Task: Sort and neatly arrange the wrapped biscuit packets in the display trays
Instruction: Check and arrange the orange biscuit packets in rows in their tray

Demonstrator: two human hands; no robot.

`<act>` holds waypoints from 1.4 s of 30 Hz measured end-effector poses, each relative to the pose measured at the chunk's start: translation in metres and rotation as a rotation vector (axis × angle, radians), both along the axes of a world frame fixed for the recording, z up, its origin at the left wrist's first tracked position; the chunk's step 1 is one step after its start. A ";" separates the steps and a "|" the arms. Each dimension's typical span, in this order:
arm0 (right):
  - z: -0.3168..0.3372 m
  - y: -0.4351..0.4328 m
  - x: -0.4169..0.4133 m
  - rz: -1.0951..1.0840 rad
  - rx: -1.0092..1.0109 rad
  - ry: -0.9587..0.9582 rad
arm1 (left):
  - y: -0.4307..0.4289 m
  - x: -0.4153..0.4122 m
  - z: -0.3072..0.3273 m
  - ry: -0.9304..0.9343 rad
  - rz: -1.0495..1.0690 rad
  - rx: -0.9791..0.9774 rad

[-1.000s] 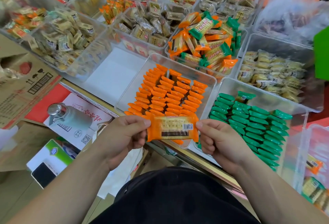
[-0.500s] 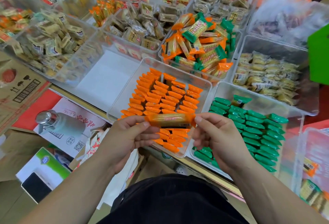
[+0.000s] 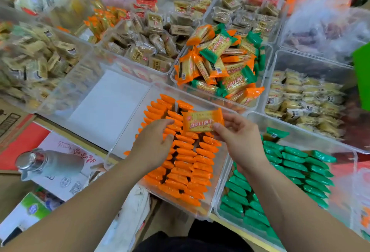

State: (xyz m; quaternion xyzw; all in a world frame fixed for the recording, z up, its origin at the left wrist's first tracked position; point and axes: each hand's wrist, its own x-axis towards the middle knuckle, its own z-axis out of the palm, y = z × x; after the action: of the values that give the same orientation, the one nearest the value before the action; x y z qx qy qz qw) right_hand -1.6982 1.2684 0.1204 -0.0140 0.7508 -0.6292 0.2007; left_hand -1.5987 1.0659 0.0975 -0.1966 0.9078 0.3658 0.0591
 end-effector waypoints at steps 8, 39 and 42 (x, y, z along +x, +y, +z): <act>-0.027 -0.055 -0.051 0.235 0.414 0.518 | -0.019 -0.043 -0.053 -0.173 -0.311 -0.583; -0.064 -0.106 -0.069 0.490 1.118 0.651 | -0.009 -0.041 -0.069 -0.086 -0.125 -0.527; -0.062 -0.117 -0.067 0.549 1.185 0.639 | -0.011 -0.038 -0.068 -0.094 -0.118 -0.513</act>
State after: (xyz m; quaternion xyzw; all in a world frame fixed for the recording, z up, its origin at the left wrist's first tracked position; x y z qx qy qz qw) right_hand -1.7650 1.1514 0.0587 -0.2740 0.9568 -0.0091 0.0962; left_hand -1.6362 1.0547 0.0295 -0.1686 0.9769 0.1103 0.0705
